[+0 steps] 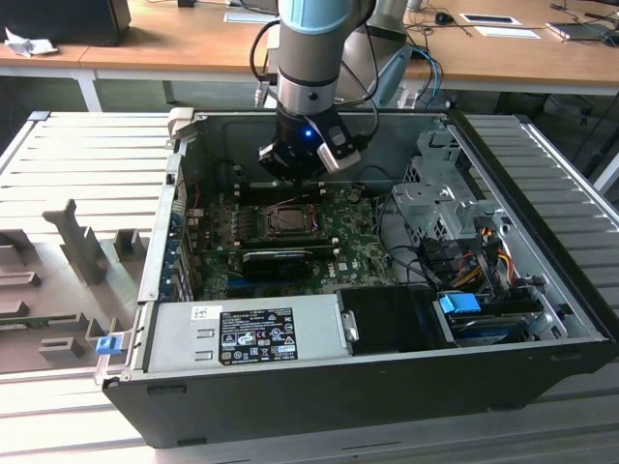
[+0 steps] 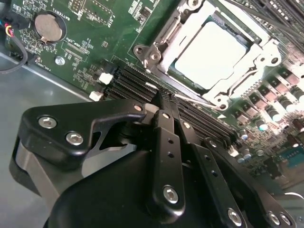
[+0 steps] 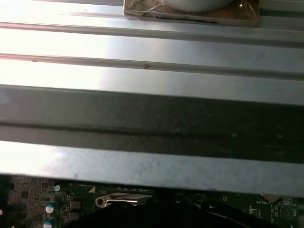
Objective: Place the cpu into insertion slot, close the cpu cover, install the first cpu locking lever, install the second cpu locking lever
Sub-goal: 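Install the first cpu locking lever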
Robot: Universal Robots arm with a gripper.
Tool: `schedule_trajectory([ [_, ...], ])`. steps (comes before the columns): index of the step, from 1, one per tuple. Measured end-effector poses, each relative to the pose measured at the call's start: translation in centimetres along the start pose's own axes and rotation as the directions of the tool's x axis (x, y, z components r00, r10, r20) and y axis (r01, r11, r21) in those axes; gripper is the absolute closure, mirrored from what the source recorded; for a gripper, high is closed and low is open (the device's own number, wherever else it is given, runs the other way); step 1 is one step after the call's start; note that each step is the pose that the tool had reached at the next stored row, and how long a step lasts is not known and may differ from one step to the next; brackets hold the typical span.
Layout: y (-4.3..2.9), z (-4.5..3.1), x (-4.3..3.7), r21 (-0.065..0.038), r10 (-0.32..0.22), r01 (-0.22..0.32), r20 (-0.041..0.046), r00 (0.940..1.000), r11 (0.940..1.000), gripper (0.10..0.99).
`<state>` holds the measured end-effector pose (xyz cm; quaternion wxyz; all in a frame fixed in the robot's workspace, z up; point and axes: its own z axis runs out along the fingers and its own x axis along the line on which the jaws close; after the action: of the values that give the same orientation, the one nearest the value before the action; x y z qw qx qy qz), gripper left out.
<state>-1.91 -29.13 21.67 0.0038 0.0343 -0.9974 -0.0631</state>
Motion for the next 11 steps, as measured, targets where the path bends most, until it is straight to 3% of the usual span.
schedule_trajectory([
  [5,-0.11,0.94,-0.42,0.0,0.0,0.0,0.0,1.0,1.0,0.98],
  [11,-0.14,1.16,-0.43,0.0,-0.002,0.002,-0.0005,1.0,1.0,0.98],
])
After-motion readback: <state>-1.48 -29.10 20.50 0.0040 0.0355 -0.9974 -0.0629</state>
